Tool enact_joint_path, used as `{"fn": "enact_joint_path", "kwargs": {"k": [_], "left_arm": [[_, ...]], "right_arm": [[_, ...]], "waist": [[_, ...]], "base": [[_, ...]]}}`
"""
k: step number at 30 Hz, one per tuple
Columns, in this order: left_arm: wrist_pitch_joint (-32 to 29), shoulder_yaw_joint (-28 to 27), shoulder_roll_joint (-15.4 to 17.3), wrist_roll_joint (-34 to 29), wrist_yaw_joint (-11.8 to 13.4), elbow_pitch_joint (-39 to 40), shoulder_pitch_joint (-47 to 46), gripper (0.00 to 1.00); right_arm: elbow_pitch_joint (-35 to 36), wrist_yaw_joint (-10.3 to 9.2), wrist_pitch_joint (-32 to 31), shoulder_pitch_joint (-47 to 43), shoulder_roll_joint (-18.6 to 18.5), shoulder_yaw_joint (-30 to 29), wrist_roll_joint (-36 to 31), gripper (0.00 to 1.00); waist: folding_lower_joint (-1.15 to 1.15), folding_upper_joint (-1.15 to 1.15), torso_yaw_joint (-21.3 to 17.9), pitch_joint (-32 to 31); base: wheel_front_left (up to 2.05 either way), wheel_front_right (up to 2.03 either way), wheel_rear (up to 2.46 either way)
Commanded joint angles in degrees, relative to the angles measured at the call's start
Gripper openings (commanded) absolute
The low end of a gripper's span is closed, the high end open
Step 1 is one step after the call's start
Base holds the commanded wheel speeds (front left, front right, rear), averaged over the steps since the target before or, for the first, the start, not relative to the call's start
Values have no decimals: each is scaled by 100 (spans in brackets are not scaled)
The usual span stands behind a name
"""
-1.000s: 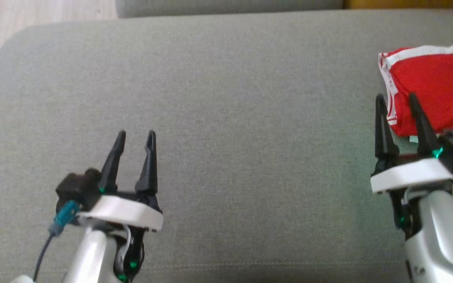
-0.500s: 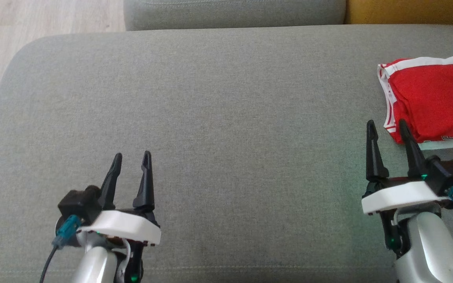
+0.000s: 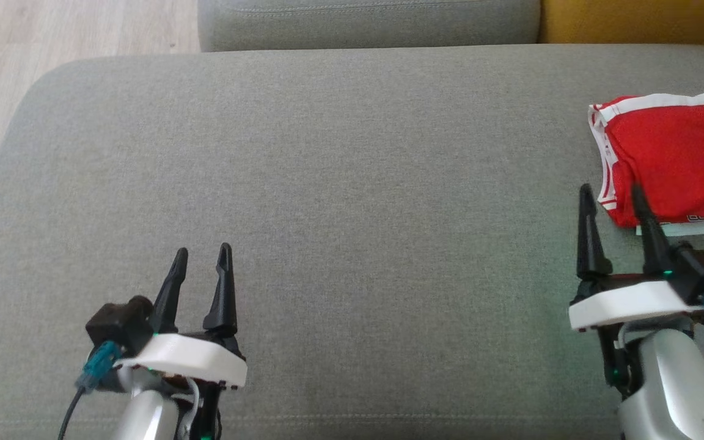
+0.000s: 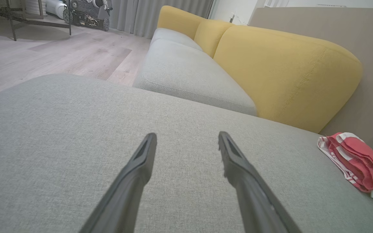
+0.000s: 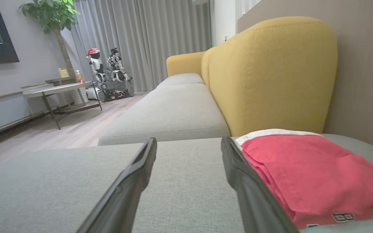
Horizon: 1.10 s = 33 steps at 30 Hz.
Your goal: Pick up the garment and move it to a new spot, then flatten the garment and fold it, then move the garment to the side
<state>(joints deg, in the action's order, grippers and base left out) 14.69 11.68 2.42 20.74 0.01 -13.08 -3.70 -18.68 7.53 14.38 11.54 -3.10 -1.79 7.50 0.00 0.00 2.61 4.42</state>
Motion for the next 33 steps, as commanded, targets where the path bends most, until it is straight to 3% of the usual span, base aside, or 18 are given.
{"fn": "enact_joint_path", "kwargs": {"k": [1, 15, 16, 20, 33], "left_arm": [[31, -225, 45, -8, -42, 181, -152, 100], [31, -202, 45, 268, -260, 131, -180, 100], [0, 6, 0, 263, -261, -40, -2, 0], [-10, 47, -9, 286, -257, -331, 80, 0], [-191, -99, 34, 1044, -306, -310, 49, 0]], "right_arm": [[172, -4, 61, 135, 20, 77, -52, 100], [149, -4, 62, 136, 22, 140, 79, 100], [-30, 0, 0, 0, 2, -15, 58, 0], [-327, 0, -22, -128, 19, -23, 83, 0], [-248, 0, -244, -168, 19, -74, 958, 0]], "waist": [[0, 0, -13, 5], [0, 0, -103, 39], [0, 0, -105, 38], [0, 0, -104, 43], [0, 0, -121, -7]], "base": [[0, 0, 0], [0, 0, 0], [0, 0, 0], [0, 0, 0], [0, 0, 0]]}}
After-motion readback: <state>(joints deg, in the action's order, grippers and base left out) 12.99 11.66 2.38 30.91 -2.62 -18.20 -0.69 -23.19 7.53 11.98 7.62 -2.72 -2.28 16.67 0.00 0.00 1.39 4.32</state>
